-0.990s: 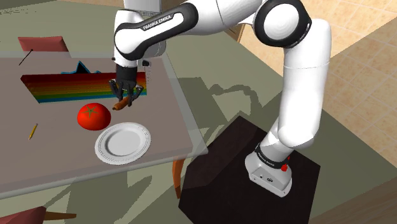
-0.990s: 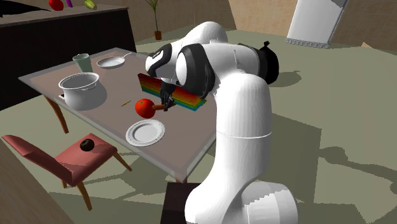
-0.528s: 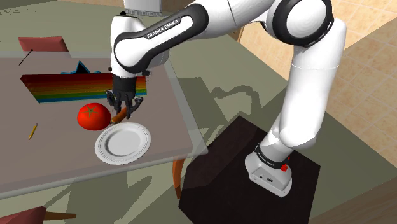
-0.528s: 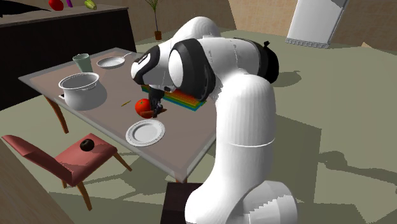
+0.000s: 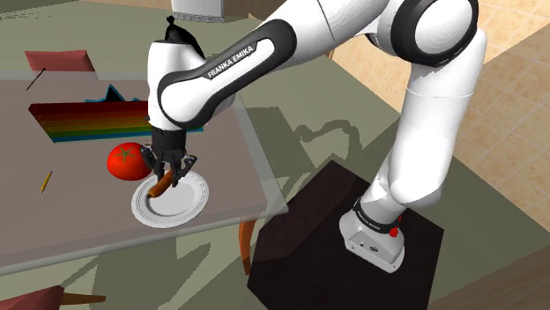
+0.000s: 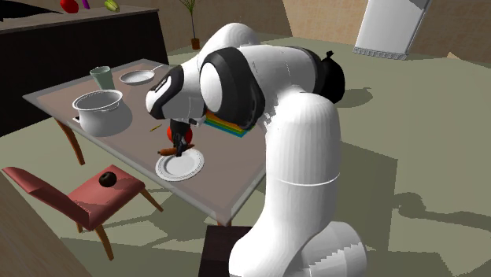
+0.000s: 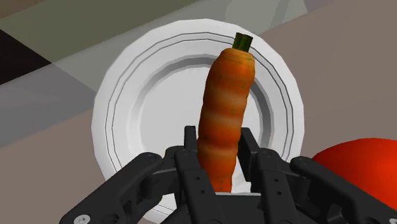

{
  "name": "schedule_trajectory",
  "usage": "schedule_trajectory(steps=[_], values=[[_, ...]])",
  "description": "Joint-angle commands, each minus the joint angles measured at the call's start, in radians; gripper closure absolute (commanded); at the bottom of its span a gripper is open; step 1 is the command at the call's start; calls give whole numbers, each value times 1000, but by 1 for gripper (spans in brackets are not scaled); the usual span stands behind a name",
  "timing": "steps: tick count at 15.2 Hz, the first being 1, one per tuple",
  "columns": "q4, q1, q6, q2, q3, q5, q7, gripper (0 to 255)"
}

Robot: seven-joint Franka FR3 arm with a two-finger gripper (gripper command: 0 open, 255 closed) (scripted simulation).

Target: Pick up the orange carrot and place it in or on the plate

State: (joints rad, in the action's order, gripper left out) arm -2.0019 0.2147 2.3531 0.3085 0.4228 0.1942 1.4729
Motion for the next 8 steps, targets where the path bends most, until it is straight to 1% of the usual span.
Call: schedule_trajectory(steps=[1, 8], values=[[-10, 2, 24, 14, -2, -3, -3, 255], [-28, 13, 103, 79, -11, -18, -9, 255]])
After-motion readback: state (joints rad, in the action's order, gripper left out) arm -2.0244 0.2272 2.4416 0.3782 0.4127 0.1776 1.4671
